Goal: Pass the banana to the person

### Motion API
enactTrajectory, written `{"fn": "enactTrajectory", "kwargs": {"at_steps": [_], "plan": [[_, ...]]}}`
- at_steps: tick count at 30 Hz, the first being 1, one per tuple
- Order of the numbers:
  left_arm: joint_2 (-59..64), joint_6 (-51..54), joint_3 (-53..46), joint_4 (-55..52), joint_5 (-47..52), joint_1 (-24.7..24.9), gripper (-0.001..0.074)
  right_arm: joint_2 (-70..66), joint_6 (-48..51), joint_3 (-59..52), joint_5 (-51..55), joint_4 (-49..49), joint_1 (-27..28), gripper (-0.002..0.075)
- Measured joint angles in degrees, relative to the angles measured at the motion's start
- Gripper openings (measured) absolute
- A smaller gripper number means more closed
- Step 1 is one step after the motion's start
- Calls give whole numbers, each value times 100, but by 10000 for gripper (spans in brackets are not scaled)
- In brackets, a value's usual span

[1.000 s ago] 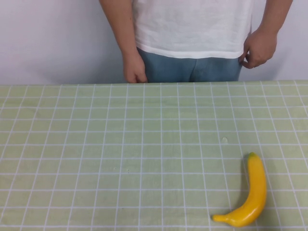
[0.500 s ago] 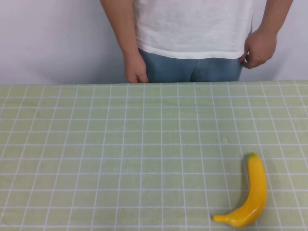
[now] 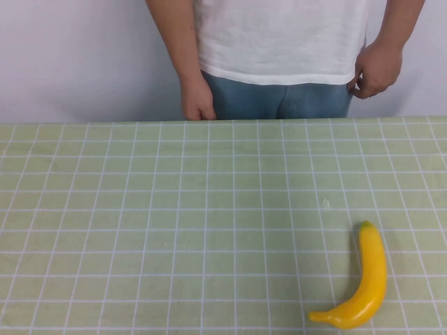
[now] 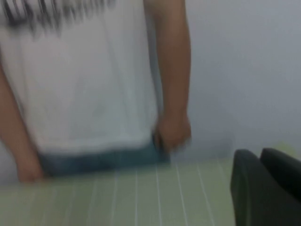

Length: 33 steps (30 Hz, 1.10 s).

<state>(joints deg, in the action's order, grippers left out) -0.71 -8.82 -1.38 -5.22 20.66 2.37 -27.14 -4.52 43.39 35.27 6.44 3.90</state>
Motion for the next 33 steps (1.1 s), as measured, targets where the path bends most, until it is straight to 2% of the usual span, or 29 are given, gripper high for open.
{"fn": "enactTrajectory", "kwargs": {"at_steps": [2,6,11,14,17,18,20,24,27,30,33], "plan": [[0,0,0,0,0,0,-4,-359,198,74,175,-62,0,-7],[0,0,0,0,0,0,-4,-948,183,74,359,984,0,-7],[0,0,0,0,0,0,-4,-1905,957,74,1628,2049,0,4],[0,0,0,0,0,0,-4,-2477,1166,74,2089,2266,-117,97],[0,0,0,0,0,0,-4,-2955,1105,74,2060,2179,-549,273],[0,0,0,0,0,0,-4,-3107,976,74,1956,2124,-764,328],[0,0,0,0,0,0,-4,-3393,452,74,1702,1802,-1196,386],[0,0,0,0,0,0,-4,-4081,-1056,74,1314,865,-2149,392],[0,0,0,0,0,0,-4,-4595,-1609,74,903,460,-2635,395],[0,0,0,0,0,0,-4,-5131,-1784,74,410,520,-2849,395],[0,0,0,0,0,0,-4,-5603,-2035,74,89,488,-2837,395]]}}
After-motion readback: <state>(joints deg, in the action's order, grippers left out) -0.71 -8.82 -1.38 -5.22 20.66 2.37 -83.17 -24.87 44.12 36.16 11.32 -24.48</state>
